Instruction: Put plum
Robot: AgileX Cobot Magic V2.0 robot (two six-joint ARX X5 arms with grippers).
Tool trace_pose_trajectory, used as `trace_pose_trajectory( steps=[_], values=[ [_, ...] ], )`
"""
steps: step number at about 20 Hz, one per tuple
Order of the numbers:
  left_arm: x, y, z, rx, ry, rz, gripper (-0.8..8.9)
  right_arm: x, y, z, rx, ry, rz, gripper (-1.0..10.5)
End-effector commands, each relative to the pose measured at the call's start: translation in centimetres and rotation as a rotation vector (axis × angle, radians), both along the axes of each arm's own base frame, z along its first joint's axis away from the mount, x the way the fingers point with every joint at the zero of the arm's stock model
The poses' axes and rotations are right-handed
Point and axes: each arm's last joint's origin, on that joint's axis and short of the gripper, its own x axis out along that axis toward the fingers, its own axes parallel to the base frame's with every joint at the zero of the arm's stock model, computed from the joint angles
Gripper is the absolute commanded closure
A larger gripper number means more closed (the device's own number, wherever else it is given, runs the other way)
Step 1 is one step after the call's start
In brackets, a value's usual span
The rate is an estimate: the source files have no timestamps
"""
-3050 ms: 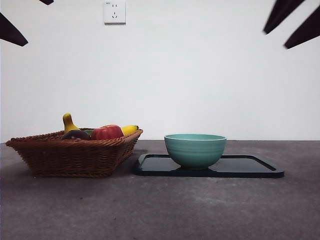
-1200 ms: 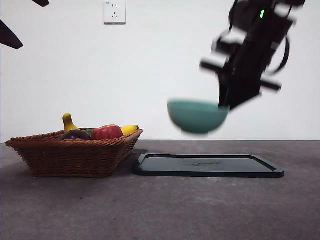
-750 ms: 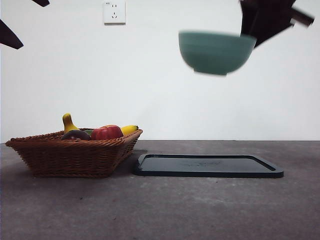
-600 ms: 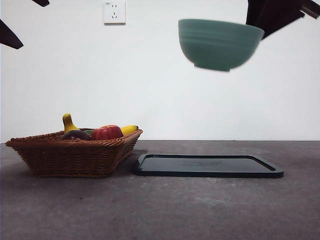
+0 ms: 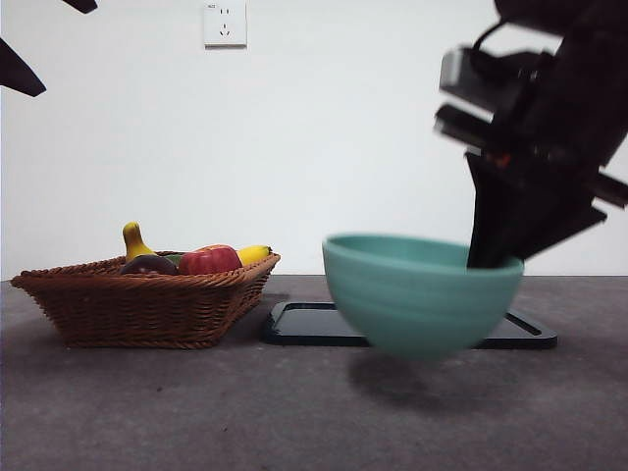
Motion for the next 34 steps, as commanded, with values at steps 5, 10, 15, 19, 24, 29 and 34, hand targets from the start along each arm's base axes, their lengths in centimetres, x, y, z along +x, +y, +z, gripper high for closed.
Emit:
trace_pose_trajectory(
  steps=[5,10,15,19,24,29,34],
  values=[
    [0.2,-0.1,0.3,-0.006,-0.018,-0.017,4.08,1.3,1.4,-2.2,-0.014,0.035,0.006,9.4],
    [0.2,-0.1,0.3,-0.006,-0.019,-0.018,4.08,1.3,1.6,-2.5,-0.021,0.045,0.012,9.4],
    [0.2,-0.1,0.3,-0.006,-0.020,-0.017,4.08,1.2,1.6,-2.4,-0.024,0.052,0.013,7.4],
    [0.2,-0.1,0.3,-0.006,-0.019,-0.017,4.08,1.1,1.5,-0.7,0.005,-0.003,0.010,7.3],
    [0.2,-0.1,0.3,-0.006,-0.019,-0.017,4.08,-0.9,0.1,5.3,0.030,-0.149,-0.017,7.3],
    [0.2,-0.1,0.3,-0.006,-0.019,-0.017,4.08,-5.0,-2.1,9.6,0.162,-0.214,0.050,7.3],
    [0.1,-0.1,0.3,-0.006,-0.018,-0.017,4.08,-9.1,-4.4,10.5,0.187,-0.139,0.100,7.3]
  ],
)
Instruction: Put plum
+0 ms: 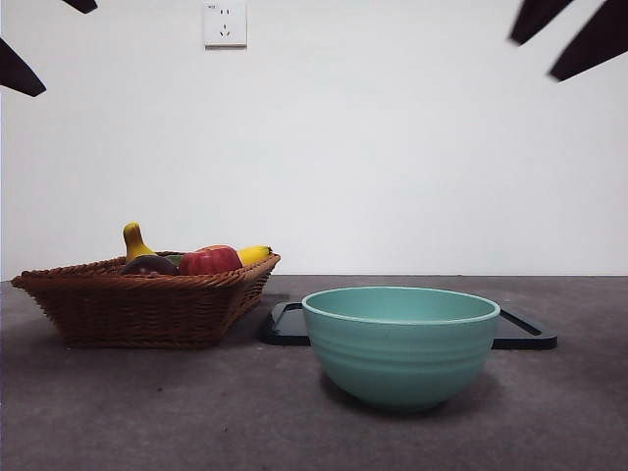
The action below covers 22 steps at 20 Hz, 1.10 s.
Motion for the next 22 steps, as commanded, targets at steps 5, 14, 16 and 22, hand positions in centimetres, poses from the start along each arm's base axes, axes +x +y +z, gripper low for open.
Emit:
trace_pose_trajectory(
  steps=[5,14,16,22],
  values=[
    [0.1,-0.1,0.3,-0.005,-0.017,-0.017,4.08,-2.4,-1.3,0.5,-0.022,0.041,0.020,7.3],
    [0.1,-0.1,0.3,-0.005,-0.017,-0.017,4.09,-2.4,-1.3,0.5,-0.028,0.040,0.026,7.3],
    [0.1,-0.1,0.3,-0.005,-0.017,-0.017,4.47,-2.4,-1.3,0.4,-0.030,0.039,0.028,7.3],
    [0.1,-0.1,0.3,-0.005,-0.018,-0.017,8.06,-2.4,-1.3,0.4,-0.042,0.023,0.046,9.4]
  ],
)
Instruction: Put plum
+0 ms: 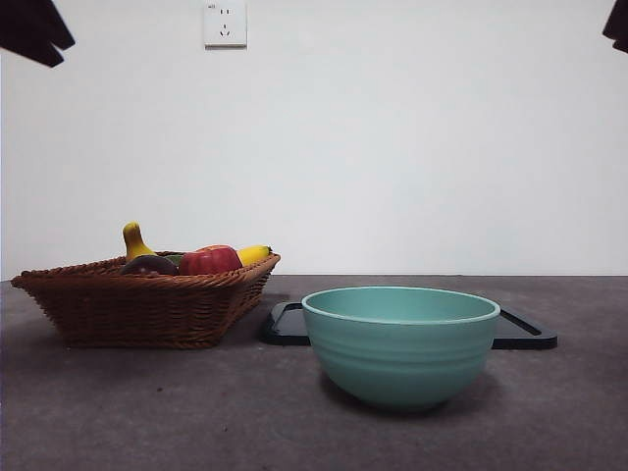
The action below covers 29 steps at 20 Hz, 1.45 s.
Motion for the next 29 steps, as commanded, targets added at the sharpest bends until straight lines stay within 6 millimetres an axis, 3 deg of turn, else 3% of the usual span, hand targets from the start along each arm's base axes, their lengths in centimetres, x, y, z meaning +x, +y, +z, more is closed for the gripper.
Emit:
trace_pose_trajectory(
  steps=[1,15,18,22,25,27,29],
  values=[
    [0.2,-0.1,0.3,-0.006,-0.018,-0.017,8.06,0.1,0.1,0.5,0.000,-0.025,0.019,9.4],
    [0.2,-0.1,0.3,-0.006,-0.018,-0.017,8.06,0.1,0.1,0.5,-0.002,-0.027,0.017,9.4],
    [-0.6,0.1,0.9,-0.016,-0.064,-0.019,8.06,0.1,0.1,0.5,-0.002,-0.027,0.017,9.4],
    [-1.7,2.0,3.9,-0.012,-0.412,0.218,8.06,0.1,0.1,0.5,-0.001,-0.027,0.017,9.4],
    [-4.0,3.7,5.8,0.004,-0.672,0.439,8.06,0.1,0.1,0.5,-0.001,-0.027,0.017,9.4],
    [-5.4,4.6,5.8,0.036,-0.796,0.563,8.06,0.1,0.1,0.5,-0.001,-0.027,0.016,9.4],
    [-6.1,5.2,4.4,0.055,-0.890,0.638,8.06,0.1,0.1,0.5,-0.001,-0.027,0.017,9.4]
  ],
)
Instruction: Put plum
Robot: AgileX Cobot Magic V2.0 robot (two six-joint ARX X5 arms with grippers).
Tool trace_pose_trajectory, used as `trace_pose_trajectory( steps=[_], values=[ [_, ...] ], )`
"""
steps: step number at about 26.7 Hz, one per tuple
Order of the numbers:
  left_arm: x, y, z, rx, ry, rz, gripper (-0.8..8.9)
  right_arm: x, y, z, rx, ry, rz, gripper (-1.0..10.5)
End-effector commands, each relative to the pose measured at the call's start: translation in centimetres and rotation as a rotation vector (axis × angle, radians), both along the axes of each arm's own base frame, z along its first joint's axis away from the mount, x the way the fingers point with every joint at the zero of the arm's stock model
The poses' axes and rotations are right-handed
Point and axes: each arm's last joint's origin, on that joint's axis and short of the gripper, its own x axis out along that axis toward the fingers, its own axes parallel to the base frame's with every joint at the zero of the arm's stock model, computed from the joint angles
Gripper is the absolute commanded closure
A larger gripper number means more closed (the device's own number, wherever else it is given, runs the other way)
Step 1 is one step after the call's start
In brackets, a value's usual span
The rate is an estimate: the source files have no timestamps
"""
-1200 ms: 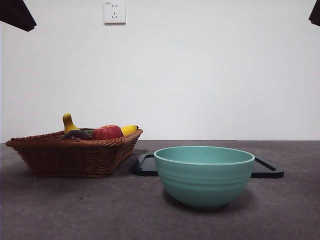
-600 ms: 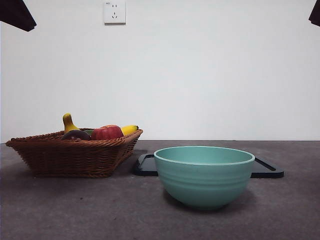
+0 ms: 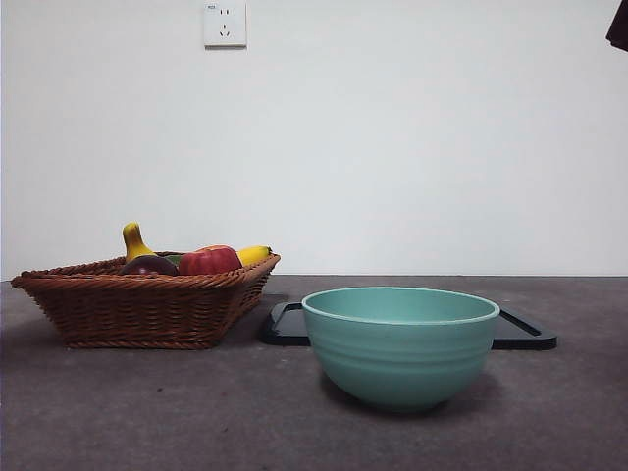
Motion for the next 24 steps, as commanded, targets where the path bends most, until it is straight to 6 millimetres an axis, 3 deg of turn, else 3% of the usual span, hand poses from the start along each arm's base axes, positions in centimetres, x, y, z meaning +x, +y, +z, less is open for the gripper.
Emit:
trace_pose_trajectory(
  steps=[1,6,14,24],
  values=[
    [0.0,0.4,-2.0,0.031,-0.073,0.061,8.06,0.0,0.1,0.5,0.004,-0.021,0.015,9.4],
    [0.3,0.7,-6.3,0.024,-0.146,0.098,8.06,0.0,0.1,0.5,0.004,-0.021,0.016,9.4],
    [0.7,0.7,-13.4,0.010,-0.089,0.103,8.06,0.0,0.1,0.5,0.005,-0.021,0.015,9.4],
    [0.9,0.8,-18.8,-0.008,-0.016,0.117,8.06,0.0,0.1,0.5,0.004,-0.021,0.015,9.4]
  ],
)
